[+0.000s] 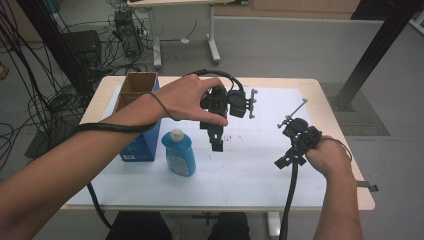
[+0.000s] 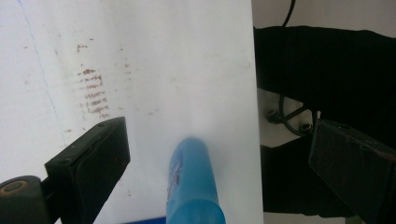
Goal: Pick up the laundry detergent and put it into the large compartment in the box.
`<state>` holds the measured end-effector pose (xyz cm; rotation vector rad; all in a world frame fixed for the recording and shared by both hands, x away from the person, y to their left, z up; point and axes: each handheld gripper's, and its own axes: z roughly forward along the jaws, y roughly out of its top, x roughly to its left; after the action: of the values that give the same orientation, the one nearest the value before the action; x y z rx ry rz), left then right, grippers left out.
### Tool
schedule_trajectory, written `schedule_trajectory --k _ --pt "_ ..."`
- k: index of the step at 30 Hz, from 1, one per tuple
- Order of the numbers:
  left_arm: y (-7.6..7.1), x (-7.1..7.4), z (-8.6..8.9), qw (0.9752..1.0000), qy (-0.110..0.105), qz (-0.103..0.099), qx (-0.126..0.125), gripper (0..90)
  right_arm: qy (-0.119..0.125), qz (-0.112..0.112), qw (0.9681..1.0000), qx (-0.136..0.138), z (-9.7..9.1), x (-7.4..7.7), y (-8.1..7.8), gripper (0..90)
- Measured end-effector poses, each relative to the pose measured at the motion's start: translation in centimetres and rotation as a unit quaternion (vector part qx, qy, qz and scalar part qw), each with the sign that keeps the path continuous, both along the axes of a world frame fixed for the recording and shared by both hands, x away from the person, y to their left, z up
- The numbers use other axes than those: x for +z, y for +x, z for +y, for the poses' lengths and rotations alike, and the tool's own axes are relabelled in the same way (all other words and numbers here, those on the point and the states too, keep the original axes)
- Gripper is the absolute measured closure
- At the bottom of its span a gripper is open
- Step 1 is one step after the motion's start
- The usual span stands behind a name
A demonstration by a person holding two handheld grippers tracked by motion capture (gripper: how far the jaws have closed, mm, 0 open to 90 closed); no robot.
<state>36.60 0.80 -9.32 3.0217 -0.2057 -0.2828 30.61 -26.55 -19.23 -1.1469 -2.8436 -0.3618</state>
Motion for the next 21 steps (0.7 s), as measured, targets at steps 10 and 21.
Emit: schedule_trajectory --k 10,21 --pt "0.3 1.6 1.9 0.9997 -0.006 -0.001 -0.025 5.6 -0.001 0.001 1.0000 0.003 0.5 0.0 0.3 3.7" --pt "-0.8 2.9 4.7 0.9983 -0.011 -0.019 -0.054 5.0 -0.002 -0.001 1.0000 0.004 0.8 0.0 0.2 3.7"
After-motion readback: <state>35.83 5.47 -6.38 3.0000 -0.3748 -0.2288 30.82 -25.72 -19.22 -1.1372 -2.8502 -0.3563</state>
